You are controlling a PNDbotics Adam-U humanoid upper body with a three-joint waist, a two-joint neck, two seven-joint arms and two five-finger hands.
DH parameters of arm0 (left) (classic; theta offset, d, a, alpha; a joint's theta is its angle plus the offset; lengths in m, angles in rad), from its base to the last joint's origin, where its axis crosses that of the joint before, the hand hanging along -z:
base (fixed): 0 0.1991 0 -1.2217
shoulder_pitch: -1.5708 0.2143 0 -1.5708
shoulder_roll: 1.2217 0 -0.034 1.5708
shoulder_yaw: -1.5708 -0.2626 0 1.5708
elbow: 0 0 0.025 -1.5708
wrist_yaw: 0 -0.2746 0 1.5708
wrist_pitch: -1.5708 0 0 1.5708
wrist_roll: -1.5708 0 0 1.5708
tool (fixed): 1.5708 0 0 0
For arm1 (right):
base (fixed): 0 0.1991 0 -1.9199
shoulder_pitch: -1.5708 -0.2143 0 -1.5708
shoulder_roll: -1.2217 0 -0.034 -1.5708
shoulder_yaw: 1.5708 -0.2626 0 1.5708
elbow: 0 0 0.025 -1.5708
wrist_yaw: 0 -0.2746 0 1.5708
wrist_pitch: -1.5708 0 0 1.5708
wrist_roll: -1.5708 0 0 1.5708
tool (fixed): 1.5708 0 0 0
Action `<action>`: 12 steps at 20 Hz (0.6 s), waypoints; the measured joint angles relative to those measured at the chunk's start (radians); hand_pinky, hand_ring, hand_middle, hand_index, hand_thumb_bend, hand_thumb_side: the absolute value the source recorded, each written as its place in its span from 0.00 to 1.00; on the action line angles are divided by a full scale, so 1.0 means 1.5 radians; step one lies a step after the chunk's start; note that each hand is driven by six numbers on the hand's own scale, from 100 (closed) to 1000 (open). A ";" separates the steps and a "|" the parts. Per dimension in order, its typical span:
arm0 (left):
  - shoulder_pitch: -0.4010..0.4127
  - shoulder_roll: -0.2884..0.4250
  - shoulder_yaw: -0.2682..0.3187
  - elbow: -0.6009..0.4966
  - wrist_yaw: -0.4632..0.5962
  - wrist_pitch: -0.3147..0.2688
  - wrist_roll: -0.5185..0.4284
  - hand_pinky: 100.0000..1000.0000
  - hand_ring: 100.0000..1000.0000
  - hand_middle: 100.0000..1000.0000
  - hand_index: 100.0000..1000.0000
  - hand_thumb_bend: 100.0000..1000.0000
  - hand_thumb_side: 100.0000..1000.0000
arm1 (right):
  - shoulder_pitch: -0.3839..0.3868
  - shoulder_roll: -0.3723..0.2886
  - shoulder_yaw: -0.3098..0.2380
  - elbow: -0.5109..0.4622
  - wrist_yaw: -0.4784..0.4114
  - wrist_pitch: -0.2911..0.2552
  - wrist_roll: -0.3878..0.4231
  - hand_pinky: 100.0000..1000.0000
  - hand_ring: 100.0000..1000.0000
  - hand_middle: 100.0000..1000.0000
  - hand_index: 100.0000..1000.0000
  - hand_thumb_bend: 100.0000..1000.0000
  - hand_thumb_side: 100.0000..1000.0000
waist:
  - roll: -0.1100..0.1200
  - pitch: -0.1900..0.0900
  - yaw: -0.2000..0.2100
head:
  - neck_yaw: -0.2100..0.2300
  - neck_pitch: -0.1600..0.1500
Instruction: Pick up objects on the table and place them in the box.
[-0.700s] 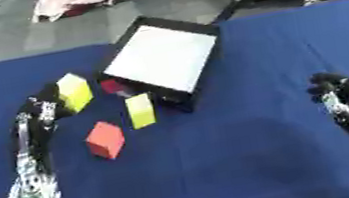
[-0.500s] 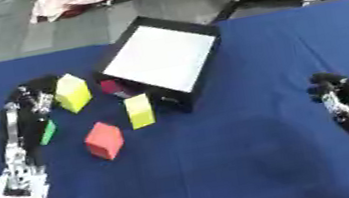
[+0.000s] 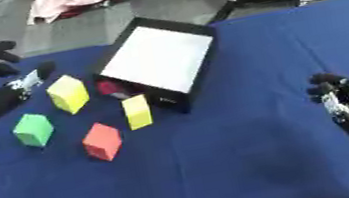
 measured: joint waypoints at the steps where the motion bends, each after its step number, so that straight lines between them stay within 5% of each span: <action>1: -0.014 0.024 -0.010 0.010 -0.016 -0.007 -0.036 0.74 0.60 0.64 0.85 0.73 0.50 | 0.000 -0.002 0.001 0.000 0.000 0.000 0.001 0.77 0.75 0.74 0.78 0.00 0.54 | 0.000 0.000 -0.001 | 0.000 0.000; 6: -0.093 0.108 -0.071 0.074 -0.090 -0.061 -0.218 0.79 0.66 0.73 0.90 0.65 0.37 | 0.002 -0.004 0.003 0.000 0.001 0.000 0.002 0.77 0.75 0.74 0.78 0.00 0.54 | 0.001 0.000 -0.006 | -0.001 0.000; 11: -0.149 0.128 -0.109 0.125 -0.160 -0.127 -0.351 0.80 0.68 0.73 0.90 0.63 0.34 | 0.005 -0.008 0.005 0.001 0.001 0.000 0.002 0.77 0.75 0.74 0.78 0.00 0.54 | 0.004 -0.001 -0.007 | -0.003 0.000; 12: -0.153 0.128 -0.111 0.132 -0.170 -0.136 -0.364 0.81 0.71 0.76 0.92 0.61 0.26 | 0.005 -0.008 0.005 0.001 0.001 0.000 0.002 0.77 0.75 0.74 0.78 0.00 0.54 | 0.004 -0.001 -0.007 | -0.003 0.000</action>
